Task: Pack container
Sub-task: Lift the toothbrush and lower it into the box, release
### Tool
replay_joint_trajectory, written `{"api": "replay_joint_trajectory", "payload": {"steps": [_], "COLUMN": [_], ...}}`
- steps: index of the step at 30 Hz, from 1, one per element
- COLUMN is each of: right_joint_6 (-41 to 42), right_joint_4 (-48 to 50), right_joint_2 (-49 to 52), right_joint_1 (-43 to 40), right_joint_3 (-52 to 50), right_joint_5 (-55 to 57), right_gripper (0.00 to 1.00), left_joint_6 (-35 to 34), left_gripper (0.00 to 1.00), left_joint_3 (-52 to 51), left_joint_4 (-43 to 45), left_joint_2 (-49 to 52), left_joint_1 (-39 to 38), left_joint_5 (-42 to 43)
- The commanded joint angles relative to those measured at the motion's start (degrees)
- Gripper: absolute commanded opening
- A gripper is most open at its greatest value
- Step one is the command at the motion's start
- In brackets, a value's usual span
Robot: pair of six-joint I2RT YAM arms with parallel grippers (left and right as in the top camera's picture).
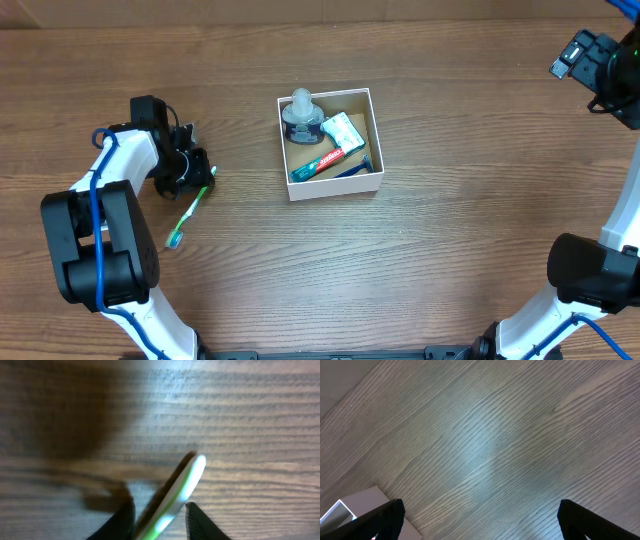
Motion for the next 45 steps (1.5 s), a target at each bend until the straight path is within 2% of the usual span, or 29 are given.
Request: {"api": "replay_joint_trajectory", "payload": {"steps": [1,3,5,11,14,15,16,17,18,22,30,34,37,40,43,45], "right_joint_6": [0.2,0.2,0.2,0.2,0.2,0.2,0.2,0.2,0.2,0.2,0.2,0.2,0.2,0.2,0.2,0.2], "right_joint_4": [0.2,0.2,0.2,0.2,0.2,0.2,0.2,0.2,0.2,0.2,0.2,0.2,0.2,0.2,0.2,0.2], "right_joint_2": [-1.2,-1.2,-1.2,-1.2,-1.2,-1.2,-1.2,-1.2,-1.2,-1.2,-1.2,-1.2,-1.2,-1.2,-1.2,-1.2], "right_joint_1": [0.2,0.2,0.2,0.2,0.2,0.2,0.2,0.2,0.2,0.2,0.2,0.2,0.2,0.2,0.2,0.2], "right_joint_3": [1.0,1.0,1.0,1.0,1.0,1.0,1.0,1.0,1.0,1.0,1.0,1.0,1.0,1.0,1.0,1.0], "right_joint_5": [0.6,0.6,0.6,0.6,0.6,0.6,0.6,0.6,0.6,0.6,0.6,0.6,0.6,0.6,0.6,0.6], "right_gripper": [1.0,1.0,1.0,1.0,1.0,1.0,1.0,1.0,1.0,1.0,1.0,1.0,1.0,1.0,1.0,1.0], "left_joint_6": [0.4,0.4,0.4,3.0,3.0,3.3,3.4,3.4,3.1,2.6,2.6,2.6,2.9,3.6,8.3,16.6], "left_gripper": [0.61,0.72,0.72,0.64,0.64,0.52,0.37,0.35,0.29,0.05,0.04,0.04,0.04,0.04,0.04,0.04], "left_joint_3": [-3.1,-3.1,-3.1,-3.1,-3.1,-3.1,-3.1,-3.1,-3.1,-3.1,-2.2,7.6,23.5,36.7,46.2,52.7], "left_joint_4": [4.2,5.9,4.5,-8.3,-10.7,-10.8,-10.7,-10.6,-10.5,-7.4,-2.4,-11.5,-24.1,-32.9,-38.6,-43.6], "left_joint_2": [5.5,5.5,5.5,5.5,5.5,5.5,5.5,5.5,5.5,5.5,5.5,5.4,5.4,5.4,5.4,5.4], "left_joint_1": [-0.3,-0.3,-0.4,-0.4,-0.4,-0.4,-0.4,-0.4,-0.4,-0.4,-0.4,-0.4,-0.4,-0.4,-0.5,-2.6], "left_joint_5": [-6.8,-7.0,-6.9,-6.8,-6.8,-6.8,-7.2,-9.1,-11.6,-12.8,-7.1,-0.9,2.0,5.6,14.4,19.3]}}
